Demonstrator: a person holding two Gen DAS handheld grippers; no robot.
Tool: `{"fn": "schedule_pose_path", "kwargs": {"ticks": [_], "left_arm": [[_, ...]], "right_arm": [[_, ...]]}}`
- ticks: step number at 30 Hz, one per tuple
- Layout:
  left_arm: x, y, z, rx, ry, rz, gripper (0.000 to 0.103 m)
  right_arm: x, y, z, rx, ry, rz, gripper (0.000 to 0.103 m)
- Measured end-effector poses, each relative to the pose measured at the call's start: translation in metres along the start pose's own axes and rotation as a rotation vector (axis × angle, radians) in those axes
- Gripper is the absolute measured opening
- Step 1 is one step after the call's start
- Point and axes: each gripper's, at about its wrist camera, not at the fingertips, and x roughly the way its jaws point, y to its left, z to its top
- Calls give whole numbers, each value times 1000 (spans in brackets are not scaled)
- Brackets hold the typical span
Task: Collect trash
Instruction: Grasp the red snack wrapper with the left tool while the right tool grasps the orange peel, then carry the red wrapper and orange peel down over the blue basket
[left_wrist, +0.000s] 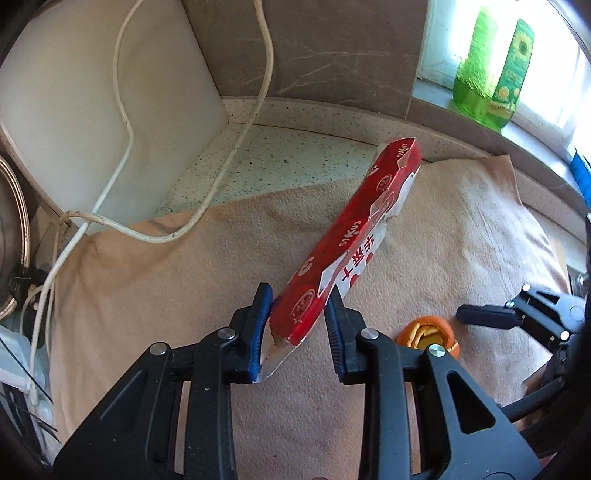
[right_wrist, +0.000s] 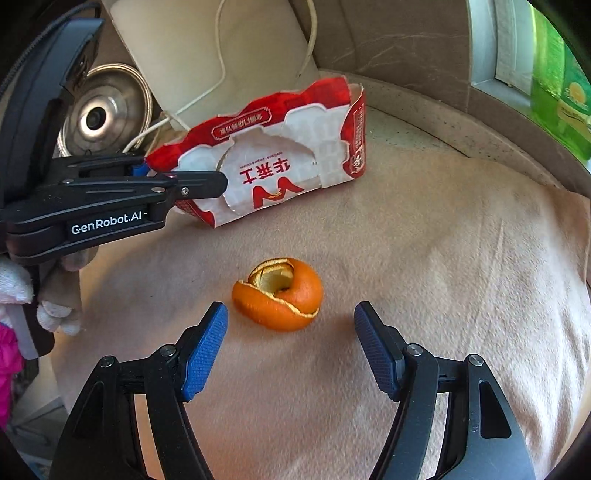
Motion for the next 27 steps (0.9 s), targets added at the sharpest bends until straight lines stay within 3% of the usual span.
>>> {"fn": "schedule_pose_path", "kwargs": {"ticks": [4,7,9,14,27], "left_arm": [[2,7,3,-37,-7,-19,28],[0,9,4,-62,-15,-35,19],[-3,11,2,-74,-18,-36,11],[-10,11,-4,-96,-26,-48,5],[-59,23,-37,-171,-74,-32,4]], "right_arm": [[8,4,3,-13,3,6,70],[9,8,2,-27,-2,8,69],[8,9,2,-27,-2,22,52],[2,7,-2,-13,-24,25,46],[-31,11,-17,4,-93,36,41]]}}
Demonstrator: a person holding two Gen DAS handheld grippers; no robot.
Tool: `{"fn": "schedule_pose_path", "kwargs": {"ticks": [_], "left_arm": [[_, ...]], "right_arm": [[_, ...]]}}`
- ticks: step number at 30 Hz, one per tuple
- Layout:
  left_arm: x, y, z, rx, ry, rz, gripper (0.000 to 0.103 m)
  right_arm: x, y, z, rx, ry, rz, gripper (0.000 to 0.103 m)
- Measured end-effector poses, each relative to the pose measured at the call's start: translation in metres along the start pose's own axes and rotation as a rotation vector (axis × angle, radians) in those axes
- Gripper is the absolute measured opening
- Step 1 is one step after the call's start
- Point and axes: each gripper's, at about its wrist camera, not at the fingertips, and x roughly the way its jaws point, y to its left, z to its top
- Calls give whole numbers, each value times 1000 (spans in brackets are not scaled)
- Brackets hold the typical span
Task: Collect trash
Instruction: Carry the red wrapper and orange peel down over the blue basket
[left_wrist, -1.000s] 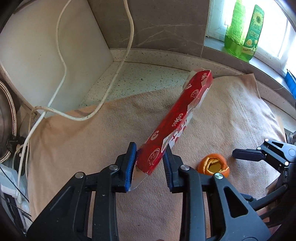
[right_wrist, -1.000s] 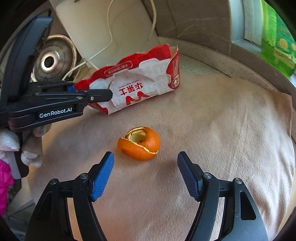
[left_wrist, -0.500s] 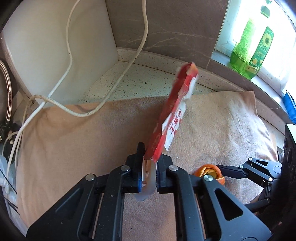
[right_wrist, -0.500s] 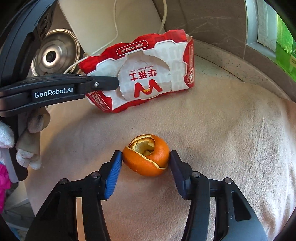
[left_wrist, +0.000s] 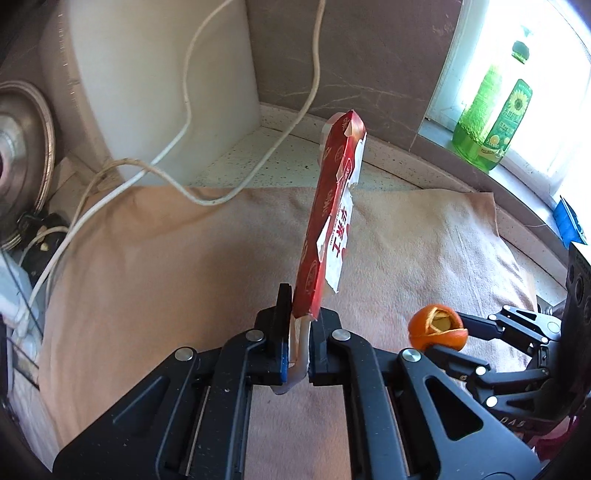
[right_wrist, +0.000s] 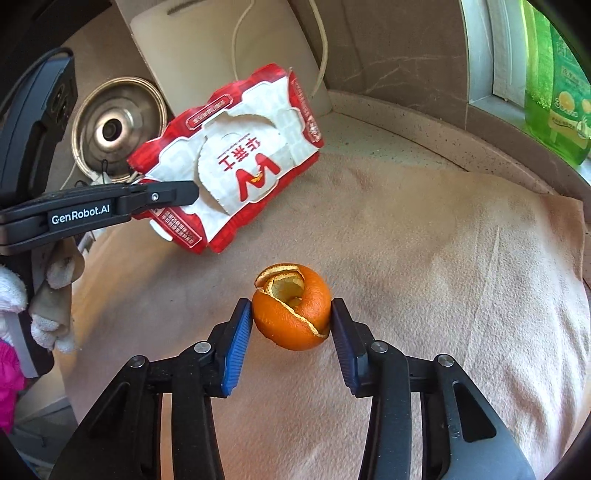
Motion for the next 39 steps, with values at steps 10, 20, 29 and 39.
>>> {"fn": "schedule_pose_path", "kwargs": {"ticks": [10,20,29,39], "left_arm": [[-52,12,-49,-60,-32,57,4],[-104,26,-107,-138,-67,86,4],[-149,48,-169,-154,-83,87,4],[-202,75,-249,-144,-91,72,4]], "right_arm": [[-33,16,-12,-3,-47,53,40],[-64,50,-29,-52,-66,116,40],[-93,92,-60,-51,-88,123,40],[-112,162,-110,-47,-82,107,40]]}}
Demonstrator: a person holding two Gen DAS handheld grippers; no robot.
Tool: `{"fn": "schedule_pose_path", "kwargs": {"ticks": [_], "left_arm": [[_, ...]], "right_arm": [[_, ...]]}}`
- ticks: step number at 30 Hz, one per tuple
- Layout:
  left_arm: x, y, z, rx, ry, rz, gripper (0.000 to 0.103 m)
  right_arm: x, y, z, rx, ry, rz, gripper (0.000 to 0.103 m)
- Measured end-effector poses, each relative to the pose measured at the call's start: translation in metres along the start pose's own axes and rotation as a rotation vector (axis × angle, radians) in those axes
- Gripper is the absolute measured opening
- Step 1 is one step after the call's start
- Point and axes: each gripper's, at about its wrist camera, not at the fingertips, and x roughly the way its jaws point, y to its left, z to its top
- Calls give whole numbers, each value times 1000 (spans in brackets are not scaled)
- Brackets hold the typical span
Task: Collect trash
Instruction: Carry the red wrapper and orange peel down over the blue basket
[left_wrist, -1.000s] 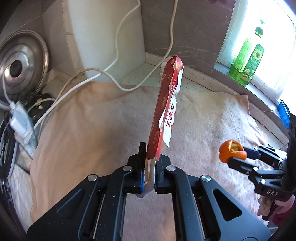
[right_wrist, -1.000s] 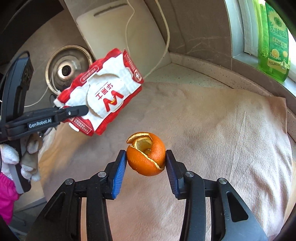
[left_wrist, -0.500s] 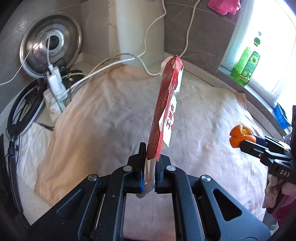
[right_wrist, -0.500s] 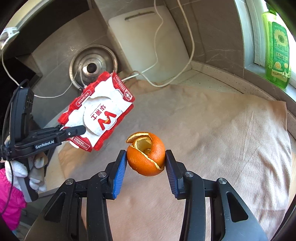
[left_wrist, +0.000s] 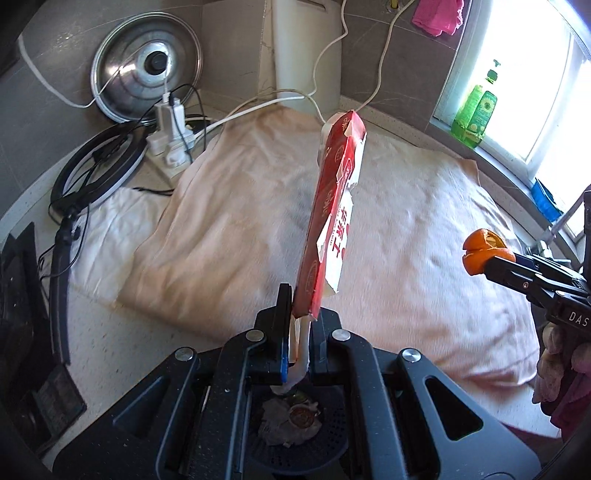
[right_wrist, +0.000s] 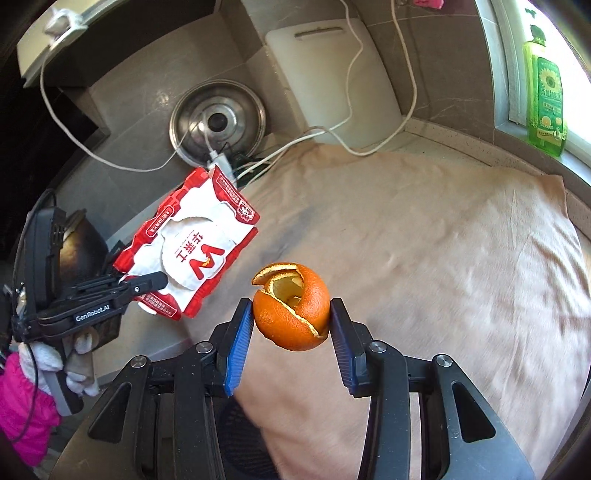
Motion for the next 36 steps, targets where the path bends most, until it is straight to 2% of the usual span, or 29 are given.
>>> {"fn": "schedule_pose_path", "kwargs": {"ticks": [12,21,28,36], "left_arm": [[-40,39,-79,6,36,-35,4],[-47,48,-138,-4,111,-43,4],[-29,50,-170,-34,182,-32,4],[11,47,-200,-44,278,-18,4]], "right_arm": [[-1,77,-66,8,38,-11,40],[11,97,-107,25,107,-19,40],[32,102,-135,-6,190,-29,40],[60,89,-168,-1,273,-61,40]]}}
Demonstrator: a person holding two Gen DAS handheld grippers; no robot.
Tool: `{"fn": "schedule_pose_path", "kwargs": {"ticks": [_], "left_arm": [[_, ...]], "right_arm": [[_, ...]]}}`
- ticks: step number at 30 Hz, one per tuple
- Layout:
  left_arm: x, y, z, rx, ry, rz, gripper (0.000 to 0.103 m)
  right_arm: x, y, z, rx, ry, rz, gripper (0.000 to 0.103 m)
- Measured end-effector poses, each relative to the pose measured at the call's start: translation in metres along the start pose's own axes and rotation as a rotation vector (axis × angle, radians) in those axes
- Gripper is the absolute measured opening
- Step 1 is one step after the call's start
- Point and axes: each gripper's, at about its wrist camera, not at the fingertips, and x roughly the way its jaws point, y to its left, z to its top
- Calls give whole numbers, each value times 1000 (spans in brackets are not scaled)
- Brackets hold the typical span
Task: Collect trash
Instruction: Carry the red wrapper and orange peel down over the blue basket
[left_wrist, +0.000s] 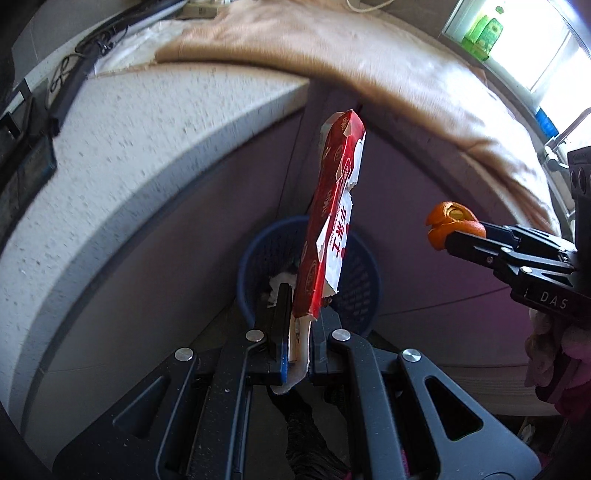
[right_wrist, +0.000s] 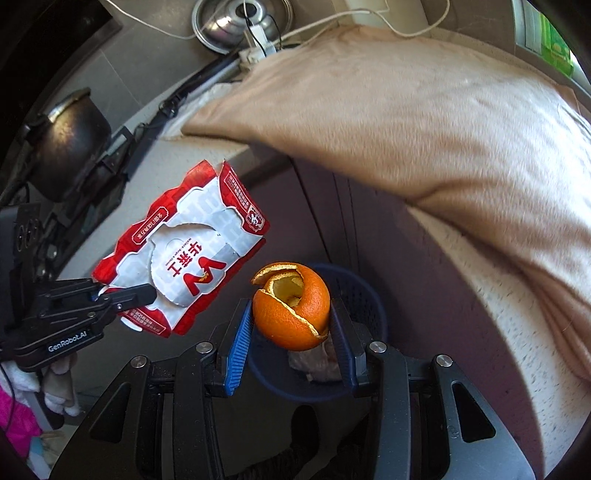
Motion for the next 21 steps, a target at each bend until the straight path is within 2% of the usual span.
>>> {"fn": "schedule_pose_path", "kwargs": {"ticks": [10,21], "left_arm": [[61,-1,-12,-12,113,21,4],[98,3,-9,-11,162,35,6]], "right_arm": [[40,-9,-17,3,80,-31,40],[78,-5,-23,-9,128,-63,40]]}}
